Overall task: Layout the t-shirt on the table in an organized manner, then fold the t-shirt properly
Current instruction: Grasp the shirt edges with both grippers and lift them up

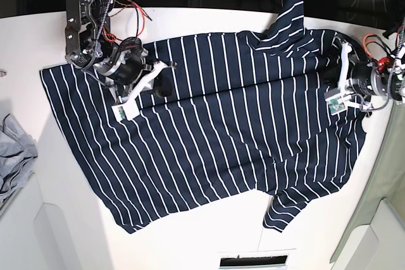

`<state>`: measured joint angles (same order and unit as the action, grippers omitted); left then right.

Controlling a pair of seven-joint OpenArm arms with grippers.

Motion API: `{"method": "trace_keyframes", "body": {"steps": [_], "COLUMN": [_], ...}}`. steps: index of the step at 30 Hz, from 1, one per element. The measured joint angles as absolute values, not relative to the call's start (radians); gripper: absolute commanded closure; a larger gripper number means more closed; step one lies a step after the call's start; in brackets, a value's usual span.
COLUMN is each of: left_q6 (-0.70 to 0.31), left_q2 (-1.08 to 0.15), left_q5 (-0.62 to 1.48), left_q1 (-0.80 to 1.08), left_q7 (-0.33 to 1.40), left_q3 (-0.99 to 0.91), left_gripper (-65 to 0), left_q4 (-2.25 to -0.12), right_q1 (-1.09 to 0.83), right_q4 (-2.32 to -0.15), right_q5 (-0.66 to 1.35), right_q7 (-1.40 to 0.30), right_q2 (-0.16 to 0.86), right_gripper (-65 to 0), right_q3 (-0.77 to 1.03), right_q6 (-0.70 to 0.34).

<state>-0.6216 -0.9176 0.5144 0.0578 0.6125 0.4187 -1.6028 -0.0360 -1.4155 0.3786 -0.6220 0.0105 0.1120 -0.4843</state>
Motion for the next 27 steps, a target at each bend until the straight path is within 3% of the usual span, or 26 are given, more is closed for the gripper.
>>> {"method": "trace_keyframes", "body": {"steps": [5, 10, 18, 24, 27], "left_q6": [-0.606, -0.613, -0.613, -0.608, -0.553], "left_q2": [-0.808, -0.744, -0.568, -0.492, -0.405], "left_q5": [0.457, 0.458, 0.490, 0.484, 0.418], "left_q1": [0.069, 0.097, 0.102, 0.090, 0.093], "left_q7": [0.612, 0.612, 0.707, 0.663, 0.615], "left_q3": [0.419, 0.410, 0.428, 0.589, 0.685], "left_gripper": [0.0, 0.0, 0.0, 0.0, 0.0], "left_q4": [-1.472, -1.472, -1.523, -1.525, -1.526], "right_q1": [-0.055, -0.027, 0.239, 0.443, 0.521], "right_q4": [-1.415, -1.372, -1.046, -0.817, -0.754], "right_q5": [0.374, 0.341, 0.234, 0.227, 0.219], "right_q7": [-0.622, -0.577, -0.464, -0.429, -0.421], "right_q2": [0.017, 0.033, 0.033, 0.030, 0.005], "right_gripper": [0.0, 0.0, 0.0, 0.0, 0.0], "right_q3": [0.249, 0.294, 0.286, 0.265, 0.212], "right_q6": [-0.469, -0.441, -0.406, -0.398, -0.399]}}
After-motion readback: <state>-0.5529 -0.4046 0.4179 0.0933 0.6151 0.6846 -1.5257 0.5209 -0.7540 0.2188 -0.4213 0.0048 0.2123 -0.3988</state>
